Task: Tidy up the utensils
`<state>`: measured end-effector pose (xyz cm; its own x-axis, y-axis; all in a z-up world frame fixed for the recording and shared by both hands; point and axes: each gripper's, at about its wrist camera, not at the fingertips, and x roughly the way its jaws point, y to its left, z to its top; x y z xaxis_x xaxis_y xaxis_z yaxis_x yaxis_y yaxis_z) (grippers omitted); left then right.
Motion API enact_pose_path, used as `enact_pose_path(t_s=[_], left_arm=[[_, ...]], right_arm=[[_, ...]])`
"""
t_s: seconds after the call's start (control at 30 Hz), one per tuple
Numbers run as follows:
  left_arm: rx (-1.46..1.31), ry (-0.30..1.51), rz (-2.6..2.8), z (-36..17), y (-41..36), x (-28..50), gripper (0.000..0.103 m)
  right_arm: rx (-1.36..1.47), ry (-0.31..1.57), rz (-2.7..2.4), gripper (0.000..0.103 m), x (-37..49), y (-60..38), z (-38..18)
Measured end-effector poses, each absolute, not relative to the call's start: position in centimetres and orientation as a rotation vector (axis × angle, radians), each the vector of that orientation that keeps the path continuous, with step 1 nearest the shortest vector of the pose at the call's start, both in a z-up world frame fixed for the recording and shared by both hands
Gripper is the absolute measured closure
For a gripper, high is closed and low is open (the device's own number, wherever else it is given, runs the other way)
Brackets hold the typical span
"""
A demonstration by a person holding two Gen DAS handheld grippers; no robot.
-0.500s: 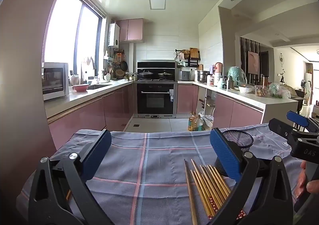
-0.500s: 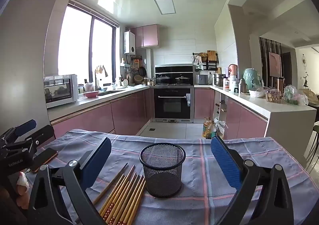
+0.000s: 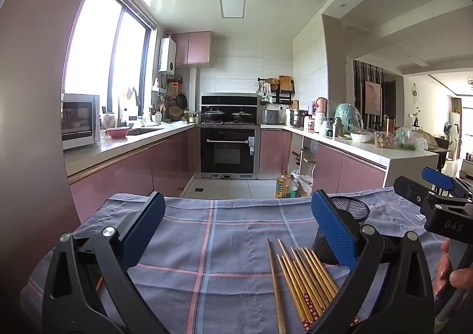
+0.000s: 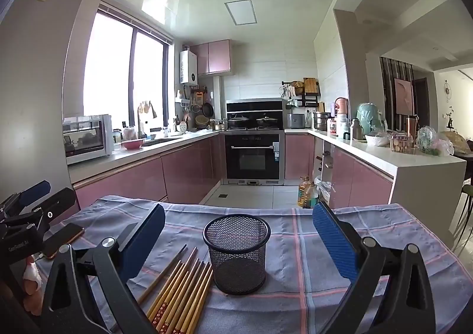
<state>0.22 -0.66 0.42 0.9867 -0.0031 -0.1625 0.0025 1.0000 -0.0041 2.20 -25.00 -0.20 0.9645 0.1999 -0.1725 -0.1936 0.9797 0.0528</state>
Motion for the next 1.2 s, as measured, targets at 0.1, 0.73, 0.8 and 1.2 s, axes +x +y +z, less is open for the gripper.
enact_pose_path(t_s=[0.1,0.73,0.8,1.2], left_arm=[[-0.008,0.15,-0.013,0.04,0.25,-0.35,0.006],[-0.017,0.151,-0.027,0.17,0.19,-0.46,0.006],[-0.017,0.151,-0.026,0.17,0.16,-0.48,0.006],[-0.017,0.15,-0.025,0.11,0.12,-0.49,0.006]], right_arm=[[0.034,0.175,0.198,0.006,2.15,-25.06,-0.07],[0.031,0.161,0.189,0.006,1.94,-25.01,0.15],[0.031,0.16,0.186,0.006,1.93,-25.08,0.04],[0.033,0.153,0.182,0.006,1.94,-25.12,-0.04]])
